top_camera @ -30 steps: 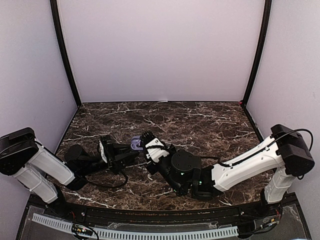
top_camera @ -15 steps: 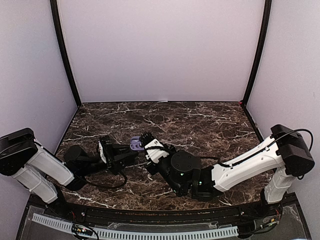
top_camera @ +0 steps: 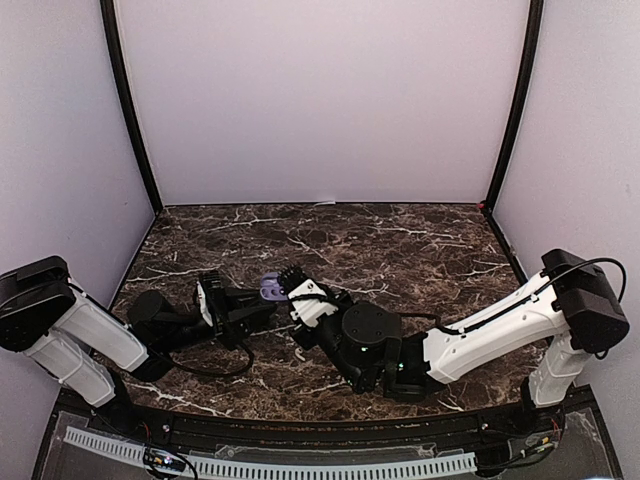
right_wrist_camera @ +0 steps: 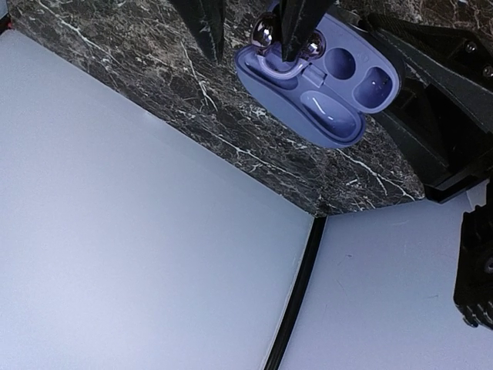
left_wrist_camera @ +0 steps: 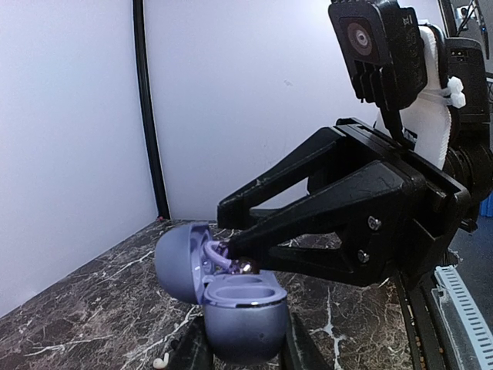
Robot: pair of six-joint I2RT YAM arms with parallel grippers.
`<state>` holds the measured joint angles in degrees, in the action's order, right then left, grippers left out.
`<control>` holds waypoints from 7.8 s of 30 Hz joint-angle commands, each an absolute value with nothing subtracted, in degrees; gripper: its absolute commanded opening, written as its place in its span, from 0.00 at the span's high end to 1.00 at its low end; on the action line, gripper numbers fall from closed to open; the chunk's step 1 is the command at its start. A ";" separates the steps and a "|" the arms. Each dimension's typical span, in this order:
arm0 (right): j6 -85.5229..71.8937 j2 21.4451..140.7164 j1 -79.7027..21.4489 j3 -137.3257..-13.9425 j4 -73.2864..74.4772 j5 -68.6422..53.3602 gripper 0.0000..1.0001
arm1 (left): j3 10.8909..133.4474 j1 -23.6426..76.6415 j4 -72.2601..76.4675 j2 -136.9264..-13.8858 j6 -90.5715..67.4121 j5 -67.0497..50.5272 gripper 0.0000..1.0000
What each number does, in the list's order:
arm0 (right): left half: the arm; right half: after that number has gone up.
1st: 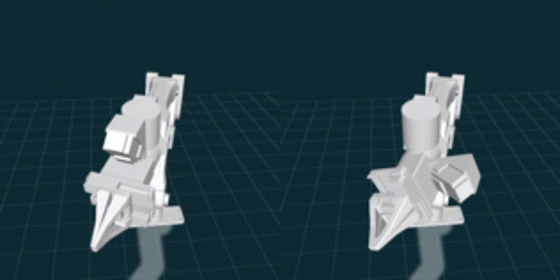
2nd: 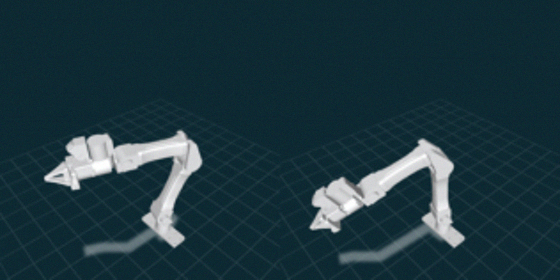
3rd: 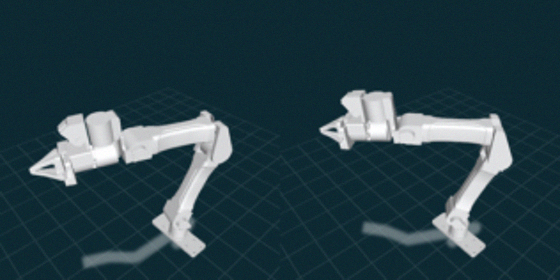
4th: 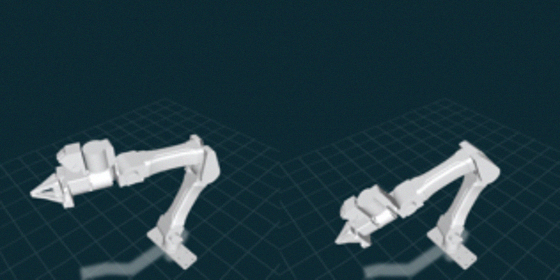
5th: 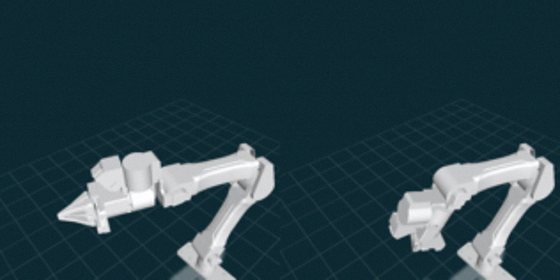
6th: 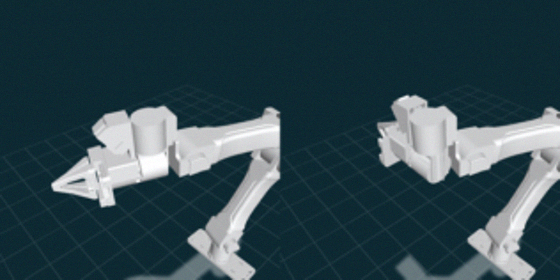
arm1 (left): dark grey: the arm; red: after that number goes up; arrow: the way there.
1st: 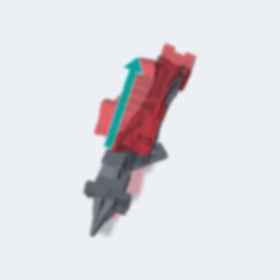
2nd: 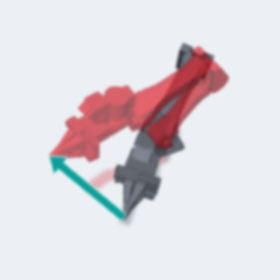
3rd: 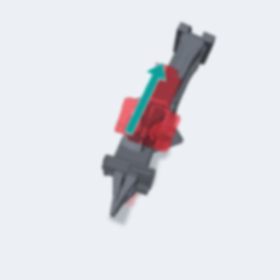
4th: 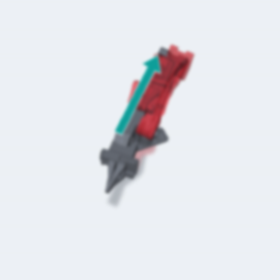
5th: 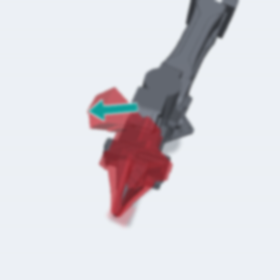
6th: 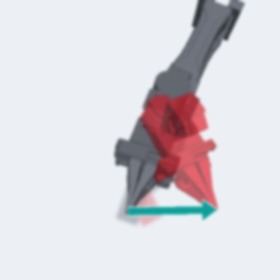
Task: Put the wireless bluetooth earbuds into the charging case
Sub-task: Insert the left earbud into the left side groove of the charging case, then adjust the left earbud in the left side groove of the charging case.
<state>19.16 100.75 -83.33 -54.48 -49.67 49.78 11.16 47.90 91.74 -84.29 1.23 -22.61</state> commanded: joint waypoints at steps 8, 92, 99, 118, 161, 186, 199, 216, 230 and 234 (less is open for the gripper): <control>15.60 95.10 -84.05 -48.38 -49.57 45.97 0.63 | 10.46 48.16 97.98 -82.53 0.44 -21.94 0.98; -27.61 90.54 -60.11 -40.09 -43.37 -20.03 0.35 | 11.42 48.16 100.22 -84.12 -3.21 -31.11 0.99; -25.60 86.72 -60.12 -37.76 -42.63 -19.62 0.35 | 11.43 48.16 99.59 -83.95 -3.23 -31.07 0.99; 5.29 76.31 -60.12 -44.90 -18.01 -28.39 0.65 | 13.90 48.16 81.23 -76.89 2.85 -35.59 0.99; 20.65 84.83 -65.83 -63.55 7.41 -17.38 0.75 | 13.89 48.16 70.50 -74.56 12.03 -36.74 0.99; 20.48 86.66 -66.55 -66.42 8.57 -17.88 0.79 | 14.06 48.16 69.43 -74.09 12.48 -36.83 0.99; 20.10 86.93 -66.62 -66.86 8.45 -17.12 0.74 | 14.15 48.16 69.17 -74.09 12.29 -37.08 0.99; 19.79 87.49 -66.58 -67.71 9.14 -17.38 0.85 | 14.24 48.16 69.08 -74.09 12.20 -36.97 0.99; 20.34 88.47 -66.95 -67.87 10.62 -16.72 0.91 | 14.24 48.16 69.50 -73.92 11.72 -36.51 0.99; 20.39 89.18 -67.10 -68.20 11.15 -16.32 0.87 | 14.12 48.16 69.86 -73.76 11.51 -36.39 0.99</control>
<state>20.49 88.07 -66.39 -66.39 10.87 -16.69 13.04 47.90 68.82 -75.29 11.81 -36.12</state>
